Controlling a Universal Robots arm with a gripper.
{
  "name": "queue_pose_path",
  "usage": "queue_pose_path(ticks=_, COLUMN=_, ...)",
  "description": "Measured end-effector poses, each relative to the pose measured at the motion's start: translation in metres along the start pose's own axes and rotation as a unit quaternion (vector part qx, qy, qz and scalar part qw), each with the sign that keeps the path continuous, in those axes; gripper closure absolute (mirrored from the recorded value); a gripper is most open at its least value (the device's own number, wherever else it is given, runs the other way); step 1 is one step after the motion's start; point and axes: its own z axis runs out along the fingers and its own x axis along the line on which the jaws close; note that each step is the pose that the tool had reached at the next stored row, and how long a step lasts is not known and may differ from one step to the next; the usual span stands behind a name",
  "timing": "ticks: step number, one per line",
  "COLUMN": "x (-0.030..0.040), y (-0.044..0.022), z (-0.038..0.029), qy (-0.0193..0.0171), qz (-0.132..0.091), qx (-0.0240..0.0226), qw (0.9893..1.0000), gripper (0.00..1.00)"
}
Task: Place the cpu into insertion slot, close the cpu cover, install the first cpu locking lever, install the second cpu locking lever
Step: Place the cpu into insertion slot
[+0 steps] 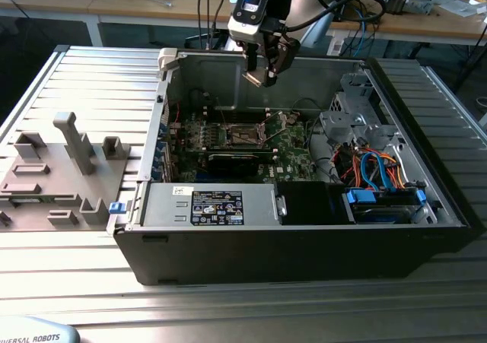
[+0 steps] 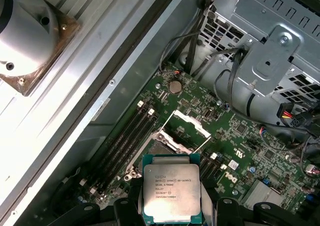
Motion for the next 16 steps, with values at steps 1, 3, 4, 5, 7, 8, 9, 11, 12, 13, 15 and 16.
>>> queue_pose_path(ticks=1, x=0.0000, y=0.0000, z=0.0000, qy=0.0000, qz=0.000, qx=0.0000, qw=1.0000, gripper=0.46)
queue_pose_path(ticks=3, x=0.0000, y=0.0000, z=0.0000, qy=-0.0001, qz=0.001, qx=0.0000, qw=1.0000, gripper=0.46)
queue_pose_path(ticks=4, x=0.0000, y=0.0000, z=0.0000, qy=-0.0001, qz=0.002, qx=0.0000, qw=1.0000, gripper=0.46)
queue_pose_path(ticks=5, x=0.0000, y=0.0000, z=0.0000, qy=-0.0002, qz=0.002, qx=-0.0001, qw=1.0000, gripper=0.46)
queue_pose_path(ticks=7, x=0.0000, y=0.0000, z=0.0000, qy=-0.0002, qz=0.003, qx=0.0000, qw=1.0000, gripper=0.46)
queue_pose_path(ticks=8, x=0.0000, y=0.0000, z=0.0000, qy=-0.0002, qz=0.003, qx=-0.0001, qw=1.0000, gripper=0.46)
queue_pose_path(ticks=9, x=0.0000, y=0.0000, z=0.0000, qy=-0.0003, qz=0.004, qx=0.0000, qw=1.0000, gripper=0.46)
queue_pose_path(ticks=11, x=0.0000, y=0.0000, z=0.0001, qy=-0.0003, qz=0.004, qx=-0.0001, qw=1.0000, gripper=0.46)
queue_pose_path(ticks=12, x=0.0000, y=0.0000, z=0.0001, qy=-0.0004, qz=0.005, qx=-0.0001, qw=1.0000, gripper=0.46)
queue_pose_path(ticks=13, x=0.0000, y=0.0000, z=0.0001, qy=-0.0004, qz=0.005, qx=-0.0001, qw=1.0000, gripper=0.46)
queue_pose_path(ticks=15, x=0.0000, y=0.0000, z=0.0001, qy=-0.0005, qz=0.007, qx=-0.0001, qw=1.0000, gripper=0.46)
queue_pose_path(ticks=16, x=0.0000, y=0.0000, z=0.0001, qy=-0.0006, qz=0.007, qx=-0.0001, qw=1.0000, gripper=0.46)
